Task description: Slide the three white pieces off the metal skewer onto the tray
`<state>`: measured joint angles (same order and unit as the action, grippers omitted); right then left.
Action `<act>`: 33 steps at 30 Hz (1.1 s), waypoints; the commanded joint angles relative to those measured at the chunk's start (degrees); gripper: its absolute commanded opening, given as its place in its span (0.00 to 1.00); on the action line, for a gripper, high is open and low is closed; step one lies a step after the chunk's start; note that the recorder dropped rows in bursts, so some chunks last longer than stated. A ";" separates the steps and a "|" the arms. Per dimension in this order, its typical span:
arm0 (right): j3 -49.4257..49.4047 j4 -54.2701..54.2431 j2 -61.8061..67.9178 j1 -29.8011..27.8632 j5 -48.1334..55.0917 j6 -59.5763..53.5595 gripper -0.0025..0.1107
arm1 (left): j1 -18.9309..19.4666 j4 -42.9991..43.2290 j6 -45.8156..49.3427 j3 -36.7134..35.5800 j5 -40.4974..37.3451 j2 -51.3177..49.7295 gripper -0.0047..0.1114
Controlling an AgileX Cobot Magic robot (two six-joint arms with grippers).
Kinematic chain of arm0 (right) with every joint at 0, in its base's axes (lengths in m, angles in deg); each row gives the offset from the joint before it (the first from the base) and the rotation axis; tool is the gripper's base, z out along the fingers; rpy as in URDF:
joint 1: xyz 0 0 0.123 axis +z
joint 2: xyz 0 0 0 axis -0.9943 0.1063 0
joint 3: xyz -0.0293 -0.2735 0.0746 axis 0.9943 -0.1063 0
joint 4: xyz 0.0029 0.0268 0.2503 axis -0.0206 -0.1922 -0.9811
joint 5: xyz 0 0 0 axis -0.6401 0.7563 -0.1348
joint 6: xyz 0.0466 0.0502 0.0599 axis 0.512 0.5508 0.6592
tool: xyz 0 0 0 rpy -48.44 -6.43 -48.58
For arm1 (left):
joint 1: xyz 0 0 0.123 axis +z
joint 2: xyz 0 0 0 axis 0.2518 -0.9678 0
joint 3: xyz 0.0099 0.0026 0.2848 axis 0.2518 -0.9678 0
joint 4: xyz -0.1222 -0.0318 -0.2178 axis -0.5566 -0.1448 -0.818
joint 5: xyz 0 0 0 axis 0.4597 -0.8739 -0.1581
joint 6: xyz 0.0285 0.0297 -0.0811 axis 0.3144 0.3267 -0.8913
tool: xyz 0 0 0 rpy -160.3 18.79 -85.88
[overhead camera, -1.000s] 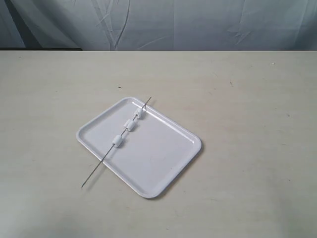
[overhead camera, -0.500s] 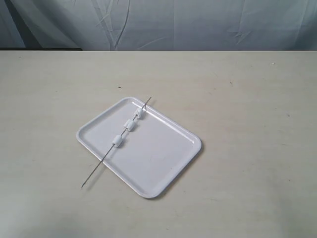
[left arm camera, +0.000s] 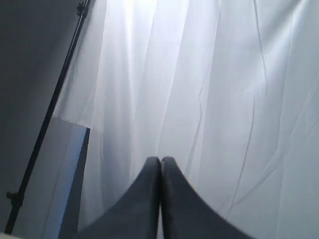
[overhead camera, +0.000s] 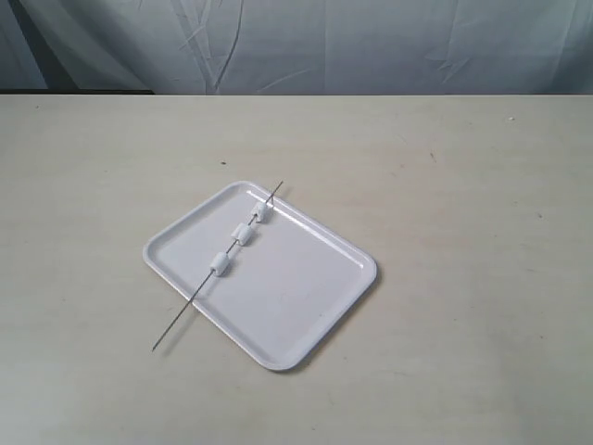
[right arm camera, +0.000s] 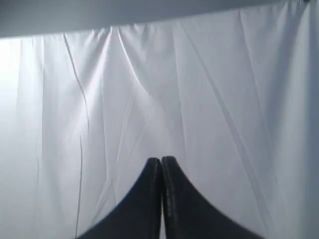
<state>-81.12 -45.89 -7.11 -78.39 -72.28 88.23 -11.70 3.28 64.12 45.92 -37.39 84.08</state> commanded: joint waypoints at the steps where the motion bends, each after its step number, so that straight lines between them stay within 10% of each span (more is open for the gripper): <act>1: -0.11 -2.65 -0.27 -0.36 -7.74 0.00 0.03 | -0.32 0.56 -0.21 -0.09 7.26 0.19 0.04; 8: -0.11 -6.26 -0.27 -0.36 -11.08 0.00 0.03 | -0.32 3.17 -0.49 -0.09 12.77 0.19 0.04; 16: 5.58 -2.48 -0.27 -0.36 -1.21 3.34 0.03 | -0.32 32.26 -12.50 16.57 17.09 -2.02 0.04; 26: 16.88 -2.84 2.41 1.11 22.98 3.69 0.03 | -0.74 72.70 -51.54 52.87 7.14 -30.58 0.04; 33: 17.20 -2.84 2.40 2.43 32.02 3.69 0.03 | -3.40 112.62 -89.21 59.01 3.28 -46.69 0.04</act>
<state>-64.28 -49.11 -4.99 -76.53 -44.49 92.03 -13.54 98.87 -8.07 104.71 -33.23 43.12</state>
